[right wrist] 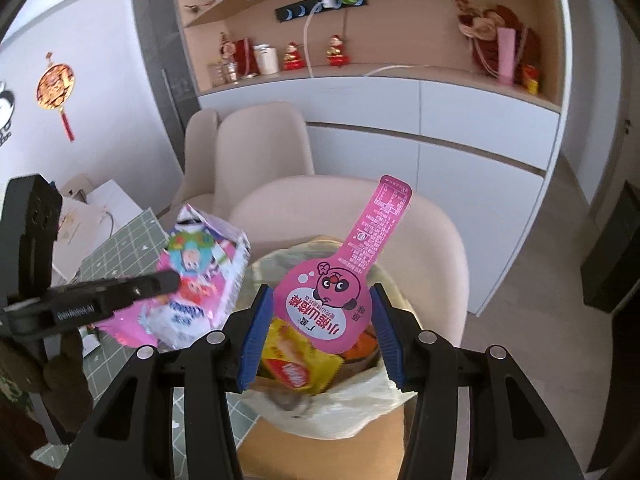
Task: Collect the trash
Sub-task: 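Carry both pink items to the bin and open both grippers over it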
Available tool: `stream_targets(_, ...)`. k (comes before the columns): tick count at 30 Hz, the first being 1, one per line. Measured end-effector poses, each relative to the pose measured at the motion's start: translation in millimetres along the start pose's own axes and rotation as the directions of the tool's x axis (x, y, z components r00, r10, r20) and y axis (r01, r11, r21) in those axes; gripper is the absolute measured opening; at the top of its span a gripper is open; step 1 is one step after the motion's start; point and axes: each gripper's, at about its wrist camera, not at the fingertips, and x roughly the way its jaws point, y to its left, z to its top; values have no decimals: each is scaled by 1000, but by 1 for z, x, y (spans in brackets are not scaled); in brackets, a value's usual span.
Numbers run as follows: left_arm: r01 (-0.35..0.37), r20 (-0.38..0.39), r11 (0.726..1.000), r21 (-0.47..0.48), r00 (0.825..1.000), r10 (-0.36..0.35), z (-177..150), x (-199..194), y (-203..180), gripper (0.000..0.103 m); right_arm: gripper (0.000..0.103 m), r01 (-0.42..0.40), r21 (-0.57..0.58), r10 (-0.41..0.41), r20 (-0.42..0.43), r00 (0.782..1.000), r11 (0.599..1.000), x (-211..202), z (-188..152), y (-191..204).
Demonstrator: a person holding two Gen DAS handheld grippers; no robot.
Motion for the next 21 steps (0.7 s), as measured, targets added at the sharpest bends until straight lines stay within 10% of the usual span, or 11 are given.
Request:
stream_targets(13,-22,-120,998,-61,993,14,-1,73,17,4,47,-10,28,11,-46,999,1000,22,-7,-19)
stream_targets(17,-39,-129,995,-88,991,28,-4,79,26,31,47,-21,24,23,-74,997,999,33,-7,-20)
stream_targets(21,-69,-65,995,-75,996,64,-5,54,29,36,47,-50,26,53,-110,993,998,51,-8,-14)
